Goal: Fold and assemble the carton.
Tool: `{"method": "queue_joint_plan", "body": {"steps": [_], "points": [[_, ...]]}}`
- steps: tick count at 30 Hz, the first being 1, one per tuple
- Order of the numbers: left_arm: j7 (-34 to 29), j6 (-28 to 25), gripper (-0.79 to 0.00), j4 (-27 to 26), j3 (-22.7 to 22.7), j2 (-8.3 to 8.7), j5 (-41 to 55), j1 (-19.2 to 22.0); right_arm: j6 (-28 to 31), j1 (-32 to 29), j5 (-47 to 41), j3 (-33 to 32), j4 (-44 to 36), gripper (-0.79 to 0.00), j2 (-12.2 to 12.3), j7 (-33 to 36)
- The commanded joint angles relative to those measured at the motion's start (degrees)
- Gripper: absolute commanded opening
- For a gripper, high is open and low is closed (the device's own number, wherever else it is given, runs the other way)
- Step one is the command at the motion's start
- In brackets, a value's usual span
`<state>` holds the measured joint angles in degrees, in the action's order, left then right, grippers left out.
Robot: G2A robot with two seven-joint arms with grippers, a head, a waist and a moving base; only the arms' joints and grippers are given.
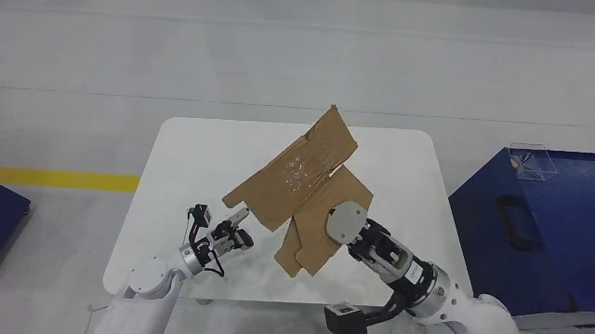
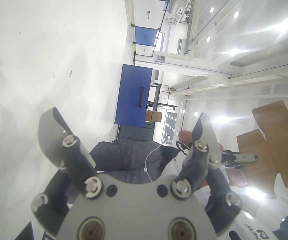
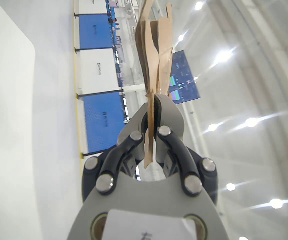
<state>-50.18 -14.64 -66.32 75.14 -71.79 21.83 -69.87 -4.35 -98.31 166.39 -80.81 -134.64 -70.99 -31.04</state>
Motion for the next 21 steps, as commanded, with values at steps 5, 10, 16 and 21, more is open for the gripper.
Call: {"method": "queue_joint_plan", "body": {"steps": [5, 10, 16, 21], "points": [[0.0, 0.0, 0.0, 0.0, 0.0, 0.0, 0.0, 0.0, -8.6, -2.7, 9.6, 3.2, 0.0, -0.785, 0.0, 4.3], [0.0, 0.0, 0.0, 0.0, 0.0, 0.0, 0.0, 0.0, 0.5, 0.1, -6.6, 2.7, 0.0, -0.785, 0.0, 3.3], [0.0, 0.0, 0.0, 0.0, 0.0, 0.0, 0.0, 0.0, 25.1, 7.4, -44.4, -9.2, 0.0, -0.785, 0.4, -0.2], [0.0, 0.0, 0.0, 0.0, 0.0, 0.0, 0.0, 0.0, 56.4, 8.0, -85.4, -21.5, 0.0, -0.785, 1.4, 8.0]]}}
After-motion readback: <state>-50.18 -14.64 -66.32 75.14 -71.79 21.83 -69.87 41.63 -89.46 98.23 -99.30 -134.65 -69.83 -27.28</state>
